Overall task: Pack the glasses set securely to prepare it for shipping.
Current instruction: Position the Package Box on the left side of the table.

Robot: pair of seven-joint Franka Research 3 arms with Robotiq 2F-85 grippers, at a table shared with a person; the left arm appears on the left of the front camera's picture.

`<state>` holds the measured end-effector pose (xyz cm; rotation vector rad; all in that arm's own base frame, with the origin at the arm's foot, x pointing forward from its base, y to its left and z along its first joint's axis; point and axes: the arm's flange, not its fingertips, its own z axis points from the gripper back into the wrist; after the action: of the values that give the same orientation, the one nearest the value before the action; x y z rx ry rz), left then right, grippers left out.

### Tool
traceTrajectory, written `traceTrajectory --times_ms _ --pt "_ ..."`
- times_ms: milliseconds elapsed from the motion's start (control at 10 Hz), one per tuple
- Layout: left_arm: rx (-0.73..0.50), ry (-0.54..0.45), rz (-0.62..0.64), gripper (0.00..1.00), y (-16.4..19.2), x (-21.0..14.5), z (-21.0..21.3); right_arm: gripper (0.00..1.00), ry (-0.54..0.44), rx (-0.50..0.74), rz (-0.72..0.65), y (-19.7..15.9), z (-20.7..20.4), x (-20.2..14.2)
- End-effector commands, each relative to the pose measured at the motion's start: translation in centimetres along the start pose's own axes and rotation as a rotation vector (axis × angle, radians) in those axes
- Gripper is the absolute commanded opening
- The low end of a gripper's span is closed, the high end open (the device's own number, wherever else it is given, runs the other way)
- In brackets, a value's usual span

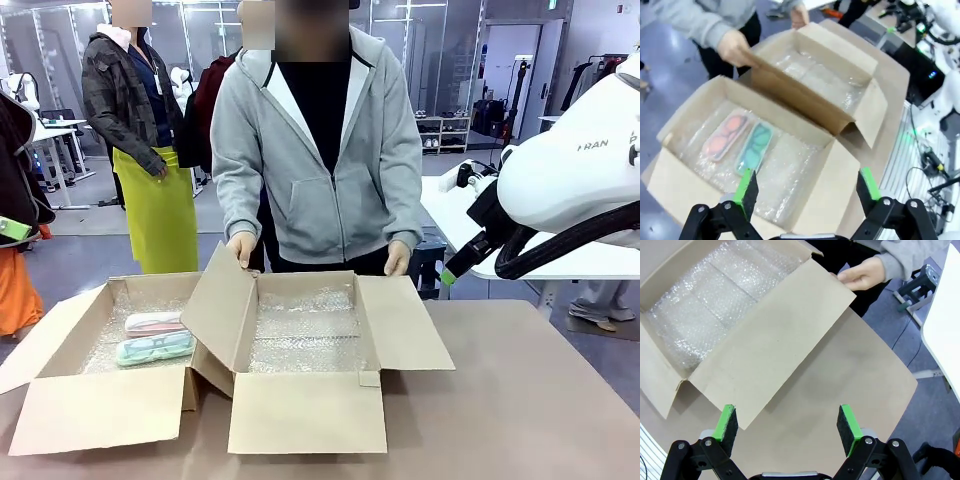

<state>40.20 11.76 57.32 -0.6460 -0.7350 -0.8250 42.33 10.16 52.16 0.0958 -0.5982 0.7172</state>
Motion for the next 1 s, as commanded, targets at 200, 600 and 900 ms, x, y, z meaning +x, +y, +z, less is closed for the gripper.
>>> traceTrajectory --times_ms 200,600,900 --pt "-0.006 0.093 -0.157 1.00 -5.1 1.7 -3.8 1.00 0.013 -0.002 -0.018 0.3 0.0 0.3" --pt "-0.043 0.109 -0.158 1.00 -5.5 2.5 -4.6 1.00 0.013 -0.002 -0.018 0.3 0.0 0.3" --pt "-0.043 0.109 -0.158 1.00 -5.5 2.5 -4.6 1.00 0.013 -0.002 -0.018 0.3 0.0 0.3"
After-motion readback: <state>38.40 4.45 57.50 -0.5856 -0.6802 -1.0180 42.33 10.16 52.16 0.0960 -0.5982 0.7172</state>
